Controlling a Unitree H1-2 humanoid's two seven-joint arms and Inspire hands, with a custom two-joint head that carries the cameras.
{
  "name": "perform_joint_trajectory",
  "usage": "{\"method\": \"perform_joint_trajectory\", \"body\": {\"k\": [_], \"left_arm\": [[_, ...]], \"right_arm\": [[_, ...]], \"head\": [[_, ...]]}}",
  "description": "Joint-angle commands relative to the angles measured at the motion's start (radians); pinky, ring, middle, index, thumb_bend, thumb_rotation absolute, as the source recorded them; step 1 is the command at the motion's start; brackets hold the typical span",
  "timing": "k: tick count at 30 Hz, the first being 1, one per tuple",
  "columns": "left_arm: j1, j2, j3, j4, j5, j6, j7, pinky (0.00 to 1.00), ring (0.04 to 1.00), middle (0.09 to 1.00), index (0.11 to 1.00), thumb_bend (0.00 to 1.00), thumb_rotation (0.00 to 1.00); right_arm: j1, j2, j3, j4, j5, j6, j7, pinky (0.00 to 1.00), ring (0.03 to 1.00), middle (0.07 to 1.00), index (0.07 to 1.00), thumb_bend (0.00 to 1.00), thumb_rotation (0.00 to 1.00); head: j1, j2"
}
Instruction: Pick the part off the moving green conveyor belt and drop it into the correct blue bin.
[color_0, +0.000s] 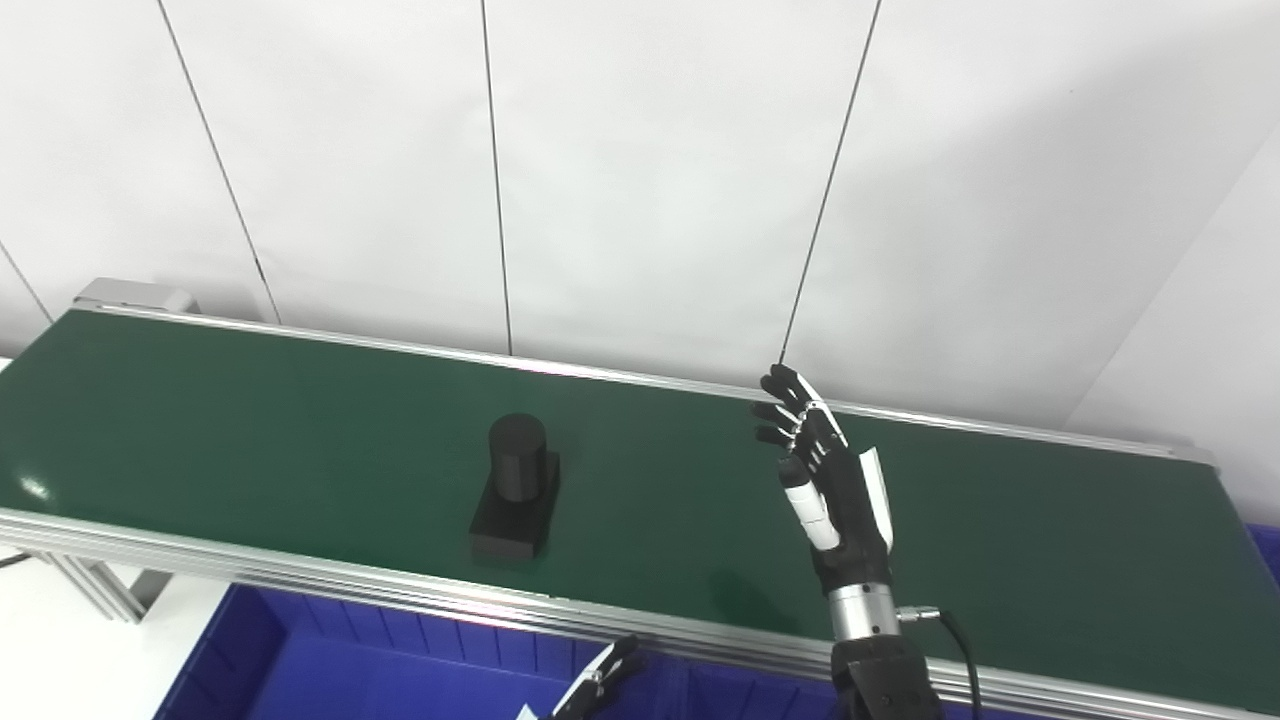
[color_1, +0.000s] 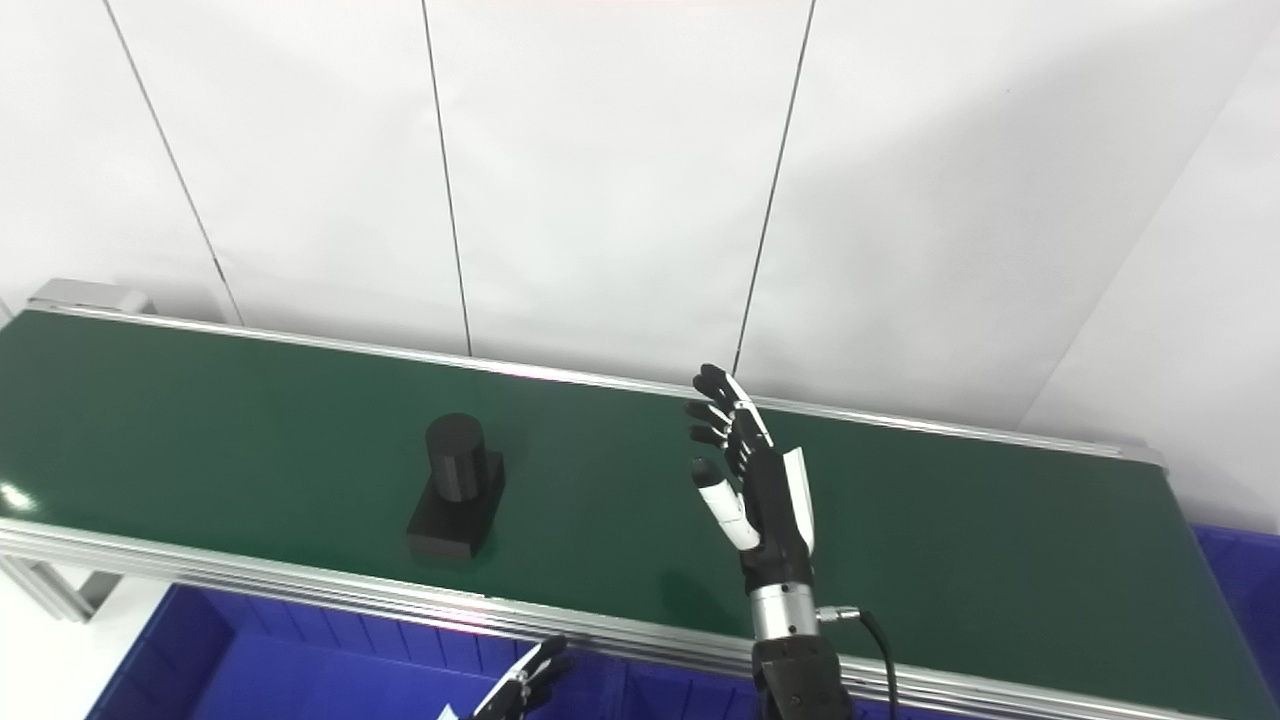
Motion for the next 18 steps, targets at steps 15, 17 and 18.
{"method": "perform_joint_trajectory", "body": {"k": [15, 17, 18], "left_arm": [[0.015, -0.024, -0.003, -0.048, 0.031, -0.04, -0.017, 0.94, 0.941, 0.9, 0.92, 0.77, 1.0], [0.02, -0.027, -0.006, -0.051, 0.035, -0.04, -0.015, 0.94, 0.94, 0.898, 0.918, 0.78, 1.0], [0.022, -0.028, -0.008, -0.054, 0.038, -0.04, -0.015, 0.94, 0.94, 0.898, 0.918, 0.78, 1.0]], "right_arm": [[-0.17, 0.024, 0.038, 0.203, -0.027, -0.014, 0.01, 0.75, 0.823, 0.884, 0.902, 0.89, 0.7], [-0.191, 0.026, 0.045, 0.234, -0.04, -0.01, 0.003, 0.75, 0.826, 0.888, 0.907, 0.89, 0.67], [-0.202, 0.027, 0.048, 0.252, -0.045, -0.007, 0.002, 0.75, 0.827, 0.889, 0.908, 0.89, 0.67]], "head": [[0.019, 0.009], [0.021, 0.01], [0.024, 0.01]]}}
